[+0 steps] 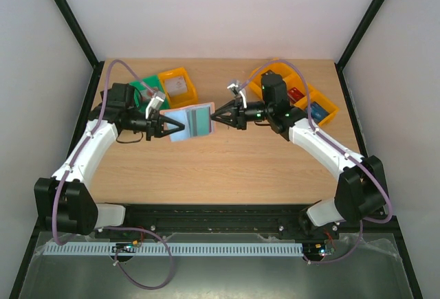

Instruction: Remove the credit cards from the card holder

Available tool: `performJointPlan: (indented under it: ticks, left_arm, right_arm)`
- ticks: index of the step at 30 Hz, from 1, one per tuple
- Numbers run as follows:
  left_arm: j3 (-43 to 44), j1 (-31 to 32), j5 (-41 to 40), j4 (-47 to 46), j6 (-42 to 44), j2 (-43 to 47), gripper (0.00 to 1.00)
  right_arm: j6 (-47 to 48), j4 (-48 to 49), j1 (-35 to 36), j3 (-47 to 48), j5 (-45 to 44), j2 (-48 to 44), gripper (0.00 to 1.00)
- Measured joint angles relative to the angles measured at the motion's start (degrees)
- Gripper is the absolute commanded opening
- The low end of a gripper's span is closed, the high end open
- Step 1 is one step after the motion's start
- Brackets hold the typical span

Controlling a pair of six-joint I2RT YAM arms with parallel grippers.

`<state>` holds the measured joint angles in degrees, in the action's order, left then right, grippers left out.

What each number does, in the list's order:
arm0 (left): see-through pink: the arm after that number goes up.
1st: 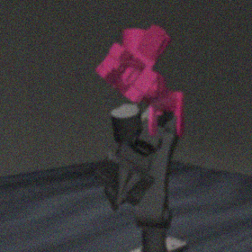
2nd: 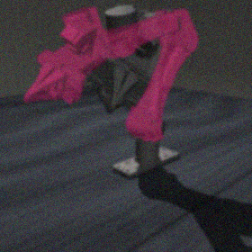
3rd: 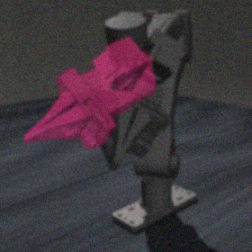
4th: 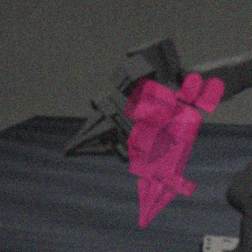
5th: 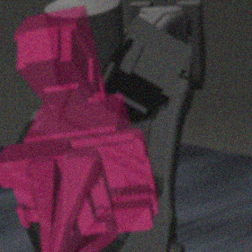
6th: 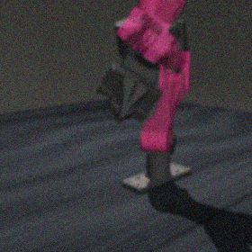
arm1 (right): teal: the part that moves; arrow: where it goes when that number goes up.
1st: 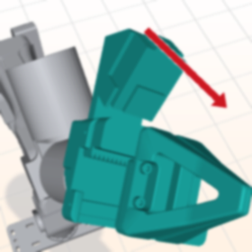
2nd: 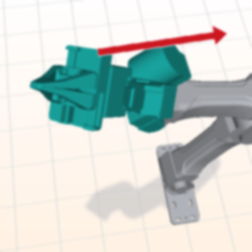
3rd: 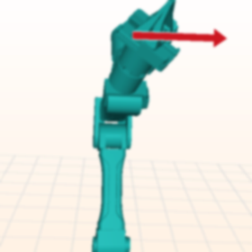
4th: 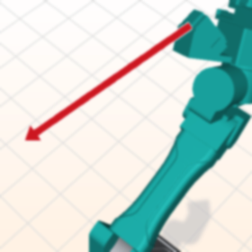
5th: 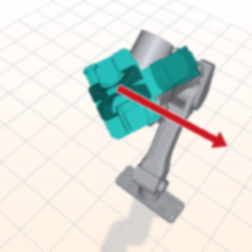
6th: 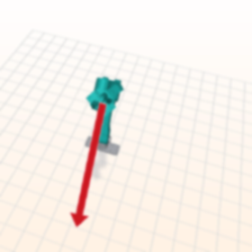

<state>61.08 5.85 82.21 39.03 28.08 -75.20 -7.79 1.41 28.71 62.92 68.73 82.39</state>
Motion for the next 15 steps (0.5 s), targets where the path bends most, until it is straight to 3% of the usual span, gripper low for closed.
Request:
performJointPlan:
  ticks: [15]
  left_arm:
    - [0.0, 0.7, -0.1, 0.2, 0.0, 0.0, 0.02]
  right_arm:
    - [-2.9, 3.7, 4.1, 0.0, -4.5, 0.8, 0.25]
